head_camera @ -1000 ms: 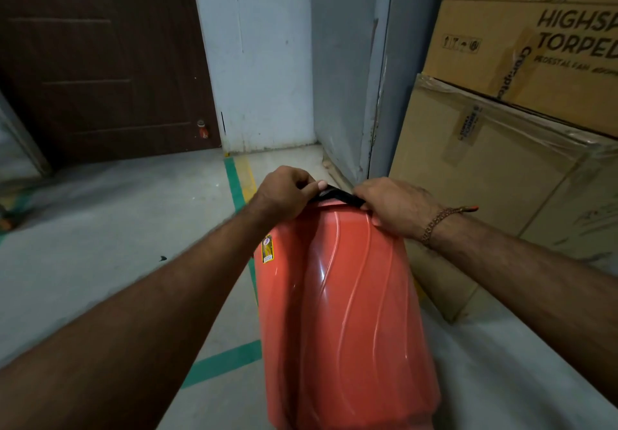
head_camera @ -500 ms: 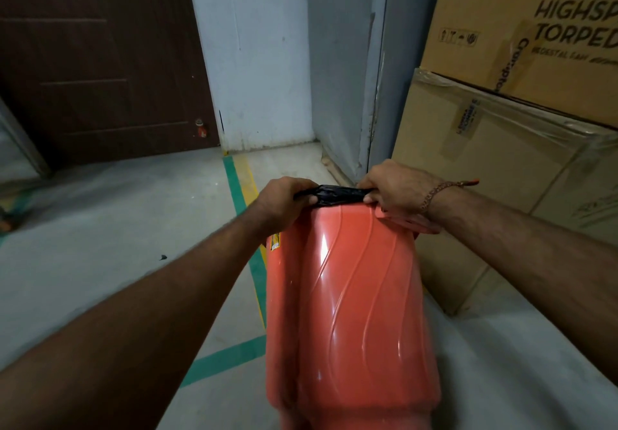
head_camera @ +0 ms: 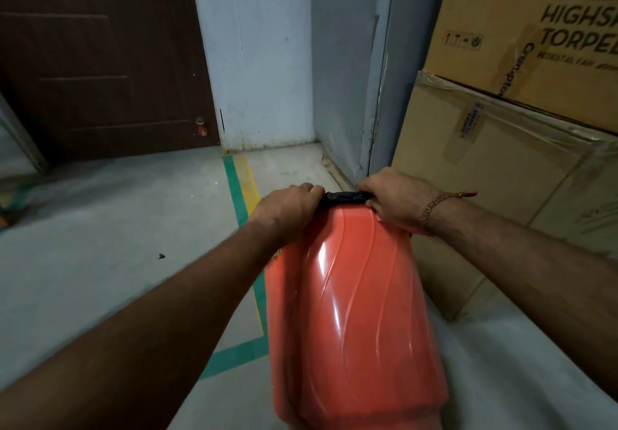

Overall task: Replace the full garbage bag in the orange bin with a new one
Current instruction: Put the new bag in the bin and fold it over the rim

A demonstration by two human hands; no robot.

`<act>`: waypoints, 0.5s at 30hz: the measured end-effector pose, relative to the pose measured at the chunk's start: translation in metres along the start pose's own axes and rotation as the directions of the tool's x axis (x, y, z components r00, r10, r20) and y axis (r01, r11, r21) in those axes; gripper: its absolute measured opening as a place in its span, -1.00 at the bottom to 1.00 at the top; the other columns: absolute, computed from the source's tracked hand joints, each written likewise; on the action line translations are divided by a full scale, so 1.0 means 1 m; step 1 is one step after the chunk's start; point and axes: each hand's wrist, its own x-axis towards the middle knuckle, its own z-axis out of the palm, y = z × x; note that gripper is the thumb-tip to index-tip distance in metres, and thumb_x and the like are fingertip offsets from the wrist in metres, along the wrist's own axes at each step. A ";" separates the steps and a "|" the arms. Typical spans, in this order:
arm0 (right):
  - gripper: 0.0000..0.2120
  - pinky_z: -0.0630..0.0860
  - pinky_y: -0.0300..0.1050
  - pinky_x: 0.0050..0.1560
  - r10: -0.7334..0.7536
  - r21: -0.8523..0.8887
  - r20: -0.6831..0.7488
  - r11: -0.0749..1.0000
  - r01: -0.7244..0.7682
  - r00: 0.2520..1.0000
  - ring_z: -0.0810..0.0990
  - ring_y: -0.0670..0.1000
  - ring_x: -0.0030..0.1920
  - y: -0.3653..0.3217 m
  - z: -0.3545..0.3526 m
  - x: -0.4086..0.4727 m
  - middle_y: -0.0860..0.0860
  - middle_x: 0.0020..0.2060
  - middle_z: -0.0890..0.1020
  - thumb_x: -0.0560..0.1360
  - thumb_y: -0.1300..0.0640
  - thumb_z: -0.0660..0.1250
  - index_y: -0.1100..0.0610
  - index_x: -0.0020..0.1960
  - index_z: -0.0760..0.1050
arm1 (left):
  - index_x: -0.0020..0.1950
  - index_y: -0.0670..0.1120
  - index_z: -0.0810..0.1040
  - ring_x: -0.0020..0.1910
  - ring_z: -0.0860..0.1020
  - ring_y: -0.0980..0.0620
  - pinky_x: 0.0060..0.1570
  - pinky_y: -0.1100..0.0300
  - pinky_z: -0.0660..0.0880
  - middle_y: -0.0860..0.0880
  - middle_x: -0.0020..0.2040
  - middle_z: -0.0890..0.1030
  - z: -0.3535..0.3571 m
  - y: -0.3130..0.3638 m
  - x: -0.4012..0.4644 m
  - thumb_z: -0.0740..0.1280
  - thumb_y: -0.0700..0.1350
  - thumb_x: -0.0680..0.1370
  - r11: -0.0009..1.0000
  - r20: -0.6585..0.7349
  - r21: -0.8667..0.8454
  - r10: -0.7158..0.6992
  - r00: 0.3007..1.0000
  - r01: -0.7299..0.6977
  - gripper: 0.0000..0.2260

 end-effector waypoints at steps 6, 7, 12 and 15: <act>-0.77 0.45 -0.03 -0.22 0.011 -0.211 -0.089 0.977 -0.030 0.996 0.66 0.21 -0.01 -0.004 -0.001 -0.002 0.10 0.02 0.63 0.55 0.18 0.24 0.03 0.17 0.53 | 0.23 -0.11 0.39 0.00 0.60 -0.23 -0.24 -0.05 0.43 -0.13 0.11 0.53 -0.016 0.019 -0.002 0.19 -0.25 0.61 0.990 0.002 0.139 0.023 1.000 -0.023 -0.80; -0.77 0.48 -0.02 -0.21 -0.001 -0.229 -0.120 0.973 -0.027 0.993 0.67 0.21 0.00 -0.006 -0.003 -0.002 0.09 0.02 0.64 0.57 0.19 0.22 0.03 0.19 0.52 | 0.23 -0.11 0.38 0.02 0.60 -0.23 -0.23 -0.05 0.43 -0.14 0.13 0.52 -0.020 0.021 -0.002 0.15 -0.23 0.62 0.989 -0.012 0.150 0.022 1.000 -0.020 -0.81; -0.76 0.63 0.13 -0.02 -0.023 -0.186 -0.213 0.982 -0.017 0.977 0.66 0.20 -0.01 -0.007 -0.009 0.001 0.08 0.00 0.66 0.57 0.20 0.23 -0.01 0.20 0.48 | 0.23 -0.13 0.37 0.04 0.59 -0.24 -0.25 -0.08 0.39 -0.15 0.15 0.50 -0.030 0.020 0.001 0.14 -0.22 0.64 0.983 -0.060 0.179 -0.019 0.998 0.029 -0.83; -0.46 0.49 0.14 0.29 0.020 -0.099 -0.099 0.995 -0.029 0.995 0.55 0.14 0.22 -0.006 -0.016 0.004 0.02 0.21 0.62 0.47 -0.04 0.42 -0.08 0.43 0.41 | 0.25 -0.13 0.37 0.04 0.59 -0.23 -0.24 -0.08 0.36 -0.14 0.15 0.50 -0.030 0.017 -0.003 0.16 -0.22 0.65 0.983 -0.071 0.179 -0.037 0.997 0.049 -0.82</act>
